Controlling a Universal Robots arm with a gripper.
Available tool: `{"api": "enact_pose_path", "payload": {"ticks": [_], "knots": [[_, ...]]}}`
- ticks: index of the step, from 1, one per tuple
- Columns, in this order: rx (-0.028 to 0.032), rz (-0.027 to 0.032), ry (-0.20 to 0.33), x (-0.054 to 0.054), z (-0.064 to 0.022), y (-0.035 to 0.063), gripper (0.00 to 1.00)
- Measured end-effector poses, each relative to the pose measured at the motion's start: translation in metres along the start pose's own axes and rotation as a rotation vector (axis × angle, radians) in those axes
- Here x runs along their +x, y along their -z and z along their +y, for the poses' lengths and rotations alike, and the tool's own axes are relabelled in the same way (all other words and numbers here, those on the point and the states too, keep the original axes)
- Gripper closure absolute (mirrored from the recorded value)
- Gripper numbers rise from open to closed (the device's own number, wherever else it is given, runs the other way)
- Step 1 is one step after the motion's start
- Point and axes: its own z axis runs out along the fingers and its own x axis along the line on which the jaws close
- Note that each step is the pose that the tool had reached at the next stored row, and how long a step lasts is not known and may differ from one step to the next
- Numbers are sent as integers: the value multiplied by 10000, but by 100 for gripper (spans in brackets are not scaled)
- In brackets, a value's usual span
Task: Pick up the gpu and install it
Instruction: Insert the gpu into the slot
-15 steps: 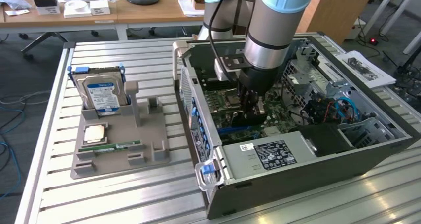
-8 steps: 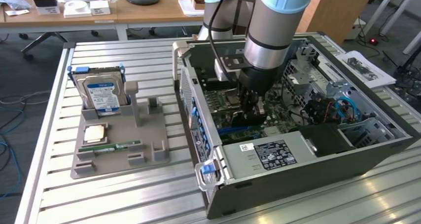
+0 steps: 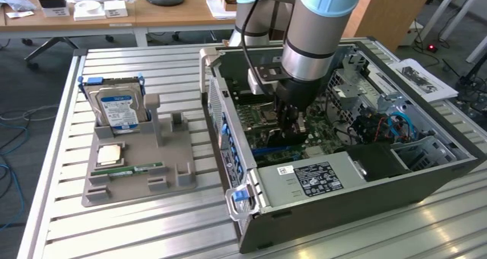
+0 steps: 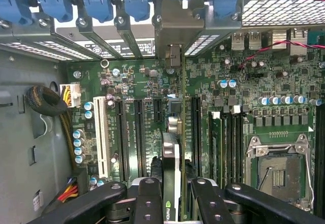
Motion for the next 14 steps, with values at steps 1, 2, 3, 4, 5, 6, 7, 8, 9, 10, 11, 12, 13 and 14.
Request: {"api": "enact_pose_path", "payload": {"ticks": [1,2,3,4,5,6,7,8,9,10,11,12,13,14], "knots": [[-1,0,3,0,0,0,73],[0,0,5,-1,0,-1,73],[0,-1,7,-1,0,-2,73],[0,-1,14,-1,0,-1,73],[-1,-1,23,-1,0,-1,73],[-1,-1,32,-1,0,-2,73],[-1,-2,45,-2,0,-3,73],[-1,-5,64,-5,0,-4,73],[-1,-5,85,-7,1,-5,73],[-2,-4,107,-9,1,-5,73],[-3,-4,121,-11,1,-6,73],[-4,-4,133,-13,1,-7,73],[-4,-4,148,-17,2,-7,73],[-4,-4,166,-21,2,-8,73]]}}
